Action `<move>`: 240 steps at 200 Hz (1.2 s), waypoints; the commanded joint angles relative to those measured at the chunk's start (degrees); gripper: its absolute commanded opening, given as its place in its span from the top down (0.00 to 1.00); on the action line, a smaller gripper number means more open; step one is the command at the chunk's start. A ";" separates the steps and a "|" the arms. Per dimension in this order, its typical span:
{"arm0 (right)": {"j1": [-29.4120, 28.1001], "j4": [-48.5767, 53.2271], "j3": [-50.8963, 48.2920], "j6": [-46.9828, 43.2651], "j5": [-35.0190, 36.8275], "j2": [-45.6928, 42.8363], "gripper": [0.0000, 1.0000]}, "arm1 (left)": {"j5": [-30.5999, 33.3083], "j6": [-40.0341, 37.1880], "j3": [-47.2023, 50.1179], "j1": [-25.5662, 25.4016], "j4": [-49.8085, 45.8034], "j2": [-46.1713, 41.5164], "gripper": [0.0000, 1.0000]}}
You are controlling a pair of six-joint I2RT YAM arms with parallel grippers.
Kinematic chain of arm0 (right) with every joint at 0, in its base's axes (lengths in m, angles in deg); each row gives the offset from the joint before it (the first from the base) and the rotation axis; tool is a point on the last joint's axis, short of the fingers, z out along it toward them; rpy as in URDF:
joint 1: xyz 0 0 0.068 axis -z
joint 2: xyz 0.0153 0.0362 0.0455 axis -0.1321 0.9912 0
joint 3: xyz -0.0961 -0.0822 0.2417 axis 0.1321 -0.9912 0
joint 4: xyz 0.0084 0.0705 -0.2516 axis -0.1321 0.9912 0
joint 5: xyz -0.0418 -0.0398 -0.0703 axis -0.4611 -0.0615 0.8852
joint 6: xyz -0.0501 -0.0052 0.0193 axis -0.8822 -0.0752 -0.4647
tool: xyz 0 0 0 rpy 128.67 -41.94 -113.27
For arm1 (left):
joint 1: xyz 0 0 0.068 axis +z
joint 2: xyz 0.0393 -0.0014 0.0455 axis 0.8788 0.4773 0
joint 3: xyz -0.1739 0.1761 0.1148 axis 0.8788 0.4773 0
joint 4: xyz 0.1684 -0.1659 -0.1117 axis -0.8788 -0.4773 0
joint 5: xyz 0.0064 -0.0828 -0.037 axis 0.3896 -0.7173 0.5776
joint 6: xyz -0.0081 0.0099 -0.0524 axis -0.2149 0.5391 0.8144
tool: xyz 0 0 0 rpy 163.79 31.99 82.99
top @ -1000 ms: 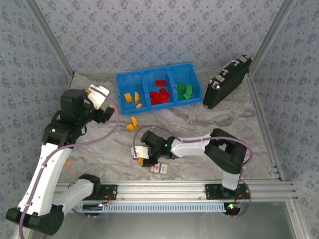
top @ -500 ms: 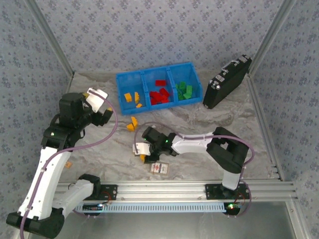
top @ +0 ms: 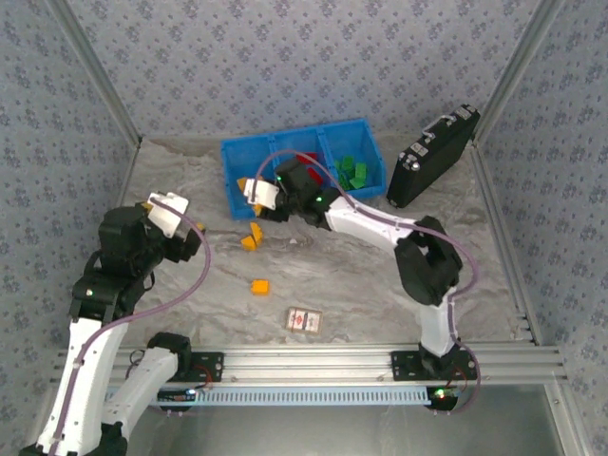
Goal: Sort the legos into containers by color
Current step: Place the lego in the container.
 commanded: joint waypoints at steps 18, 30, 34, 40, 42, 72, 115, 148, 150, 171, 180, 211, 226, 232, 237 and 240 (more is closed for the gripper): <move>2.38 1.97 14.36 0.50 1.55 12.24 0.62 | -2.54 3.72 2.08 0.49 -0.50 -1.96 0.11; 2.76 2.17 18.37 0.89 1.84 15.03 0.60 | -2.75 4.30 3.15 0.49 -0.19 -2.63 0.11; 2.81 2.30 19.42 0.92 1.73 15.94 0.59 | -3.08 4.43 3.42 0.55 -0.25 -2.76 0.11; 2.96 2.16 21.14 1.06 1.80 17.21 0.58 | -3.98 4.44 3.64 0.58 -0.49 -2.95 0.11; 2.98 2.13 21.61 1.10 1.96 17.63 0.58 | -4.26 4.44 3.69 0.58 -0.52 -2.96 0.11; 3.70 2.26 28.14 3.31 3.64 23.17 0.57 | -6.78 4.55 4.16 0.58 -0.24 -2.72 0.11; 5.07 1.90 32.85 5.67 2.86 28.28 0.54 | -7.31 4.31 4.51 0.56 0.19 -1.28 0.11; 5.72 3.17 35.67 5.38 1.89 30.84 0.48 | -7.85 5.29 4.29 0.58 0.15 -0.60 0.11; 5.78 3.22 35.76 5.35 1.87 30.93 0.48 | -7.89 5.31 4.31 0.58 0.15 -0.62 0.11; 5.88 3.39 35.93 5.18 1.53 31.05 0.42 | -8.67 6.16 4.89 0.56 -0.25 -0.21 0.11; 5.84 3.36 35.92 5.25 1.43 30.88 0.38 | -9.87 6.54 5.20 0.58 -0.80 0.32 0.11; 5.50 3.89 35.35 4.07 -0.53 29.31 0.28 | -14.77 7.55 5.34 0.58 -2.87 4.05 0.10; 5.19 3.83 34.39 3.12 -1.12 27.77 0.25 | -15.81 9.05 5.58 0.57 -1.78 4.37 0.09; 5.03 3.93 34.18 2.71 -1.21 27.27 0.24 | -15.88 9.93 5.81 0.58 -1.18 4.28 0.09; 4.97 4.04 34.03 2.49 -1.29 26.83 0.23 | -16.00 10.62 6.02 0.58 -0.89 4.33 0.09; 4.92 4.11 33.94 2.26 -1.35 26.63 0.23 | -16.01 10.98 6.16 0.58 -0.78 4.41 0.09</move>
